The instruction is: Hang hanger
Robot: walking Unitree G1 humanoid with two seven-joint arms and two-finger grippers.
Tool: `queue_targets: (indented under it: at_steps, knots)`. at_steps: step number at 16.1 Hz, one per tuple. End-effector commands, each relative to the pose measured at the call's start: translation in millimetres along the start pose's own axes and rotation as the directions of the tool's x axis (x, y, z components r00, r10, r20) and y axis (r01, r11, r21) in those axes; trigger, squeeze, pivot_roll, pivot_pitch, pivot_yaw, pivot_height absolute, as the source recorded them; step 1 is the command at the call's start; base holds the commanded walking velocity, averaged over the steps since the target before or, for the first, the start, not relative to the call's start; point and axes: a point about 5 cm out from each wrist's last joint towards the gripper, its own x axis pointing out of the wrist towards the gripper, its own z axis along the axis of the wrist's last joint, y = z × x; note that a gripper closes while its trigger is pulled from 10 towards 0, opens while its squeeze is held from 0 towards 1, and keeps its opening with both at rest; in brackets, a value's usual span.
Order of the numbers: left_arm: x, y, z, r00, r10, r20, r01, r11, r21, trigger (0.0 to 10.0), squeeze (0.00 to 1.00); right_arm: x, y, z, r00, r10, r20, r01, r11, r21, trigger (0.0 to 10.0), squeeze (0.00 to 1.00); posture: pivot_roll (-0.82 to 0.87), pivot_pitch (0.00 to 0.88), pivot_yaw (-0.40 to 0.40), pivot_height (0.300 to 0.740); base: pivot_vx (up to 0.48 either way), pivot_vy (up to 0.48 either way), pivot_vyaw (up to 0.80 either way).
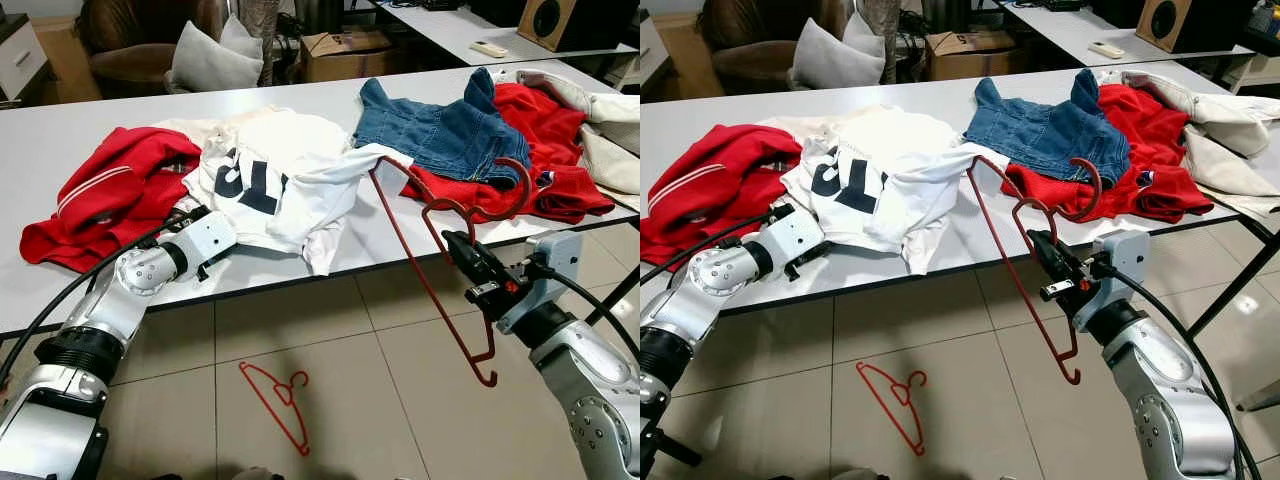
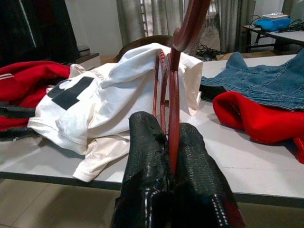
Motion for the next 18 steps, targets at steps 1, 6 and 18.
queue_targets:
  at_steps: [1, 6, 18]
  knots:
    - [-1.8, 5.2, 6, 0.999, 0.03, 0.038, -0.03, 1.0, -0.006, 0.0, 0.0, -0.8, -1.9, 6, 1.0, -0.002, 0.028, 0.002, 1.0, -0.011, 10.0, 0.0, -0.13, 0.0, 0.024, 0.71, 0.0, 0.0, 0.0]
    - [-2.9, 12.3, 11, 0.996, 0.05, 0.075, -0.048, 0.999, -0.026, 0.0, 0.0, 1.1, -3.1, 7, 0.999, -0.004, 0.033, 0.005, 1.0, -0.012, 10.0, 0.0, -0.12, 0.0, 0.021, 0.71, 0.0, 0.0, 0.0]
    - [-76.1, 149.8, 56, 0.982, 0.136, 0.132, -0.142, 0.989, 0.04, 0.0, 0.0, 48.3, -2.9, 39, 0.977, 0.088, 0.195, -0.09, 0.996, 0.004, 10.0, 0.0, -0.01, 0.0, 0.031, 0.71, 0.0, 0.0, 0.0]
